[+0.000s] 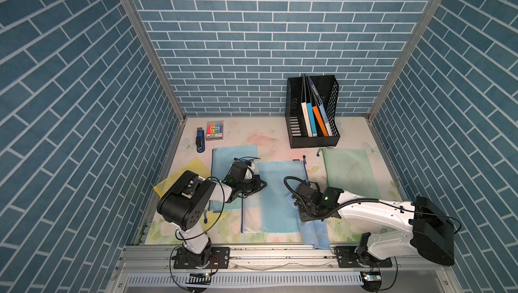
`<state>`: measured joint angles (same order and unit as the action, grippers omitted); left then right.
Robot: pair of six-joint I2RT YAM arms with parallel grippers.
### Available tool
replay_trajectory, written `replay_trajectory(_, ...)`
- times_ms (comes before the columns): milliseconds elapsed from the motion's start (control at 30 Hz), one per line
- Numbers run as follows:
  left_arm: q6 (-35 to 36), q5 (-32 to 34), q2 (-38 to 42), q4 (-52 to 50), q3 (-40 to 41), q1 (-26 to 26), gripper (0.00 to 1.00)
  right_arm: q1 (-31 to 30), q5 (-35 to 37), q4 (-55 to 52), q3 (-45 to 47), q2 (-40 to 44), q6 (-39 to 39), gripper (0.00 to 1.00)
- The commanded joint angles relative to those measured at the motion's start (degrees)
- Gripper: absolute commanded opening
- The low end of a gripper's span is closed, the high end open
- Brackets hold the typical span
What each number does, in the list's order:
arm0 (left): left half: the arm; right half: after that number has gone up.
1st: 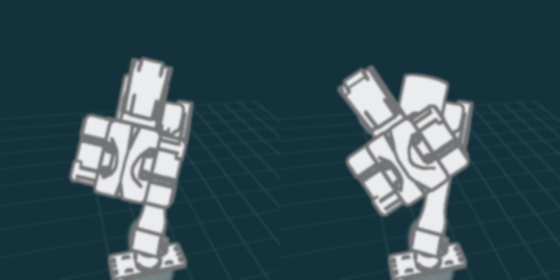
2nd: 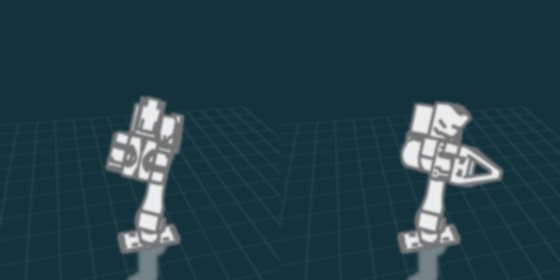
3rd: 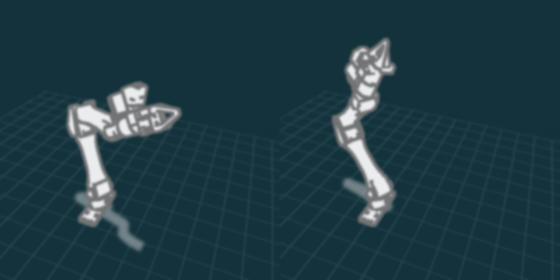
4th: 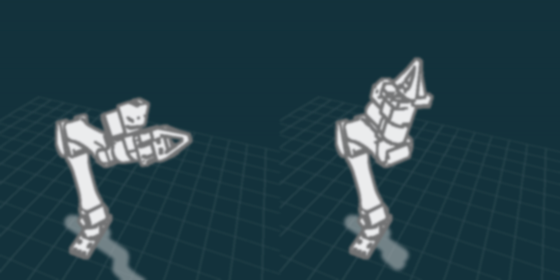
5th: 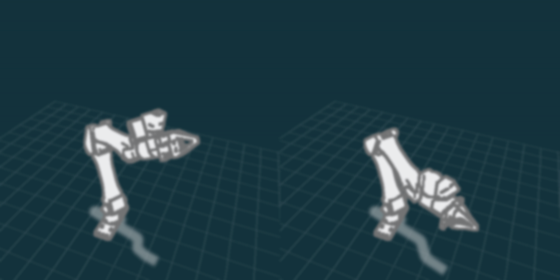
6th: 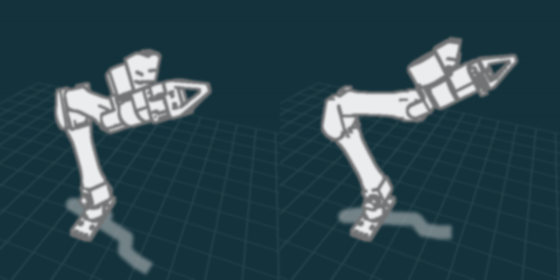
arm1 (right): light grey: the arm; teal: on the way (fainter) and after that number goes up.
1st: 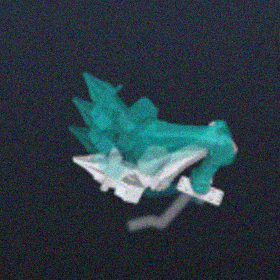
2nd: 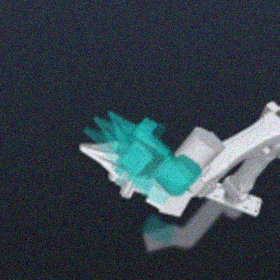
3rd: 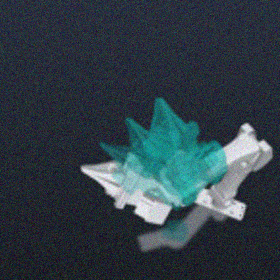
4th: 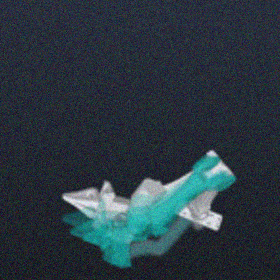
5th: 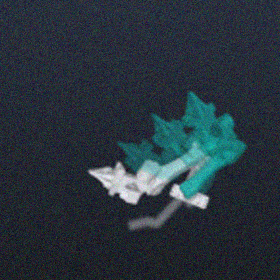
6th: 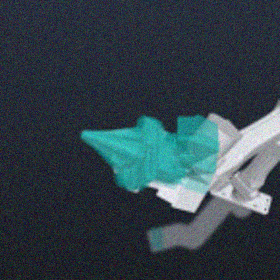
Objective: Wipe the document bag
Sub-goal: Wipe the dirt from the document bag.
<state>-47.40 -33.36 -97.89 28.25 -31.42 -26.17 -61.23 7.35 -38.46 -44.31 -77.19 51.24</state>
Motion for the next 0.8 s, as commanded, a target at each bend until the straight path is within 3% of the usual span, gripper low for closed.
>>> replay_trajectory(0,2.75,-1.41,-0.25,-3.20,-0.84,0.10,0.00,2.97,1.49,-2.32,0.36,-0.81,1.08,0.00)
replay_trajectory(333,2.50,-0.65,1.47,-2.94,0.70,0.07,0.00,12.91,1.33,2.23,-10.95,-14.89,-6.86,0.00)
replay_trajectory(600,1.13,0.08,2.73,-1.68,0.97,0.04,0.00,21.17,-1.15,0.46,-29.59,-30.30,-16.27,0.00)
replay_trajectory(767,-5.44,2.86,3.96,5.43,3.82,-0.09,0.00,22.67,-2.30,-1.52,-37.49,-36.27,-19.25,0.00)
